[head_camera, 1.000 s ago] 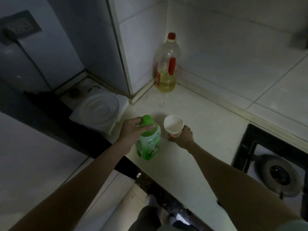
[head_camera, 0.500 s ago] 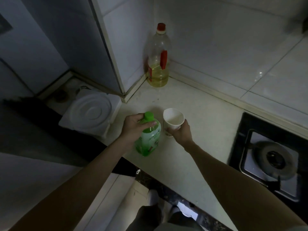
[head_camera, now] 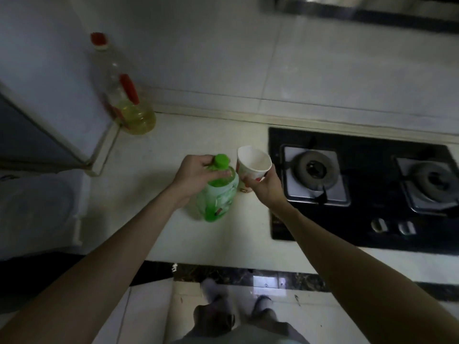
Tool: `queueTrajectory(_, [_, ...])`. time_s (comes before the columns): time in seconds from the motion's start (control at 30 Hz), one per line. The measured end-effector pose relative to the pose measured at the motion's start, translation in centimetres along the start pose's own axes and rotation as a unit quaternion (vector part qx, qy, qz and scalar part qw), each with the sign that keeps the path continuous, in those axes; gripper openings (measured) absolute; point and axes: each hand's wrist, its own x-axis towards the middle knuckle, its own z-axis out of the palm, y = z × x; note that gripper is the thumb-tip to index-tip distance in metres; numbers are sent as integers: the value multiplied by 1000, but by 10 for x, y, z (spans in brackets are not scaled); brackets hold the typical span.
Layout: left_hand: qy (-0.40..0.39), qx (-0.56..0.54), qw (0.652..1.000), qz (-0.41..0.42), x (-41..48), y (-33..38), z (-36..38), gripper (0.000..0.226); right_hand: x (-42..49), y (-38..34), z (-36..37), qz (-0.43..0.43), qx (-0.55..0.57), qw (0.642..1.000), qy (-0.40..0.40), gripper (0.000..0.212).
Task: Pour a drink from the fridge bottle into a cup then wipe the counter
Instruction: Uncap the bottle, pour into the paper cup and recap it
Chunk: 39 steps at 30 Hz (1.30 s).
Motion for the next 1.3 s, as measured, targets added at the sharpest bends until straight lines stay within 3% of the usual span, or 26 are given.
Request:
queueTrajectory(0.1, [-40, 5, 999, 15, -1, 15, 40, 41, -15, 6, -43, -27, -7, 999, 22, 56])
queueTrajectory(0.33, [-103, 50, 991, 71, -18, 55, 139, 39, -64, 40, -153, -26, -2, 996, 86, 58])
queueTrajectory(0.7, [-186, 38, 979, 80, -92, 86, 331, 31, -190, 113, -354, 5, -39, 975, 219, 52])
queueTrajectory(0.93, [-291, 36, 952, 90, -133, 114, 458, 32, -276, 148, -458, 25, -38, 945, 323, 48])
queueTrajectory(1.13, [-373, 39, 923, 92, -156, 131, 544, 34, -334, 179, -512, 64, -25, 913, 402, 67])
queueTrajectory(1.3, [-431, 68, 894, 100, -164, 133, 611, 39, -367, 202, -548, 95, -27, 888, 450, 54])
